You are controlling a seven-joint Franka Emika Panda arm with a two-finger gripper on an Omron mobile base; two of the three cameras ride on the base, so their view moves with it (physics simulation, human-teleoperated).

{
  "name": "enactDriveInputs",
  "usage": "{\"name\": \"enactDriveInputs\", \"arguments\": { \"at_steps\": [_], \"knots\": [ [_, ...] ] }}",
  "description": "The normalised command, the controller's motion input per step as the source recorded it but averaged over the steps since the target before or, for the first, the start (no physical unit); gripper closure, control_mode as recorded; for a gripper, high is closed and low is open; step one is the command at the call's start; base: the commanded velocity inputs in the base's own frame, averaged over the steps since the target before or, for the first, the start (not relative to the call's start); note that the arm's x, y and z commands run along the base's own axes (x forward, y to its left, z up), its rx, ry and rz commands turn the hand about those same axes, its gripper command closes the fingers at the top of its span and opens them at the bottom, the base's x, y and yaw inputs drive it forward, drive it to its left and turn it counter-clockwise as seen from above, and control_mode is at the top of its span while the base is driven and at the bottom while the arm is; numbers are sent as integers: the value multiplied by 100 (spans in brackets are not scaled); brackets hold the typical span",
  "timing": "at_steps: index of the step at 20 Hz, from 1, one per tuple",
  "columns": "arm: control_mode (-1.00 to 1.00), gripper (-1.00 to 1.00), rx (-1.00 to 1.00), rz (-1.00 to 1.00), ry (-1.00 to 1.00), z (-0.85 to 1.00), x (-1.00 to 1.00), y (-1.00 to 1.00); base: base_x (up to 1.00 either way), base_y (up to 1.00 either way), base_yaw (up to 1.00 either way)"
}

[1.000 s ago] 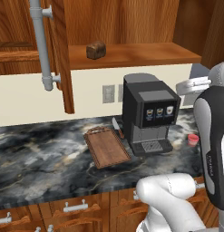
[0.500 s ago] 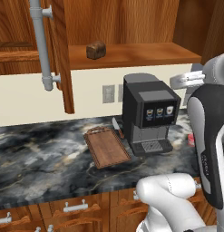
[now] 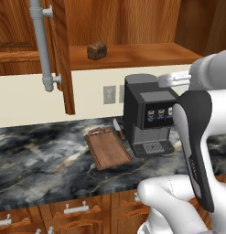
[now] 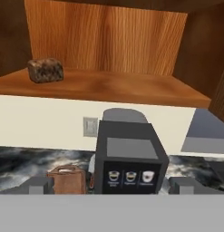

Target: Pick the bread, place it on the cutting board, pick the jam, place it on the counter, and close the cabinet.

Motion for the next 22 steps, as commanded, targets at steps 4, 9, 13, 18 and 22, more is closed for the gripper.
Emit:
{"name": "enactDriveInputs", "arguments": {
  "at_steps": [4, 9, 13, 18, 22],
  "knots": [
    [-100, -100, 1, 0, -7, 0, 23, 14, 0, 0, 0],
    [-100, -100, 3, 0, -6, 0, 18, 4, 0, 0, 0],
    [-100, -100, 2, 0, -4, 0, 26, 5, 0, 0, 0],
    [-100, -100, 2, 0, -3, 0, 21, 7, 0, 0, 0],
    [-100, -100, 0, 0, -5, 0, 6, 13, 0, 0, 0]
  ]
}}
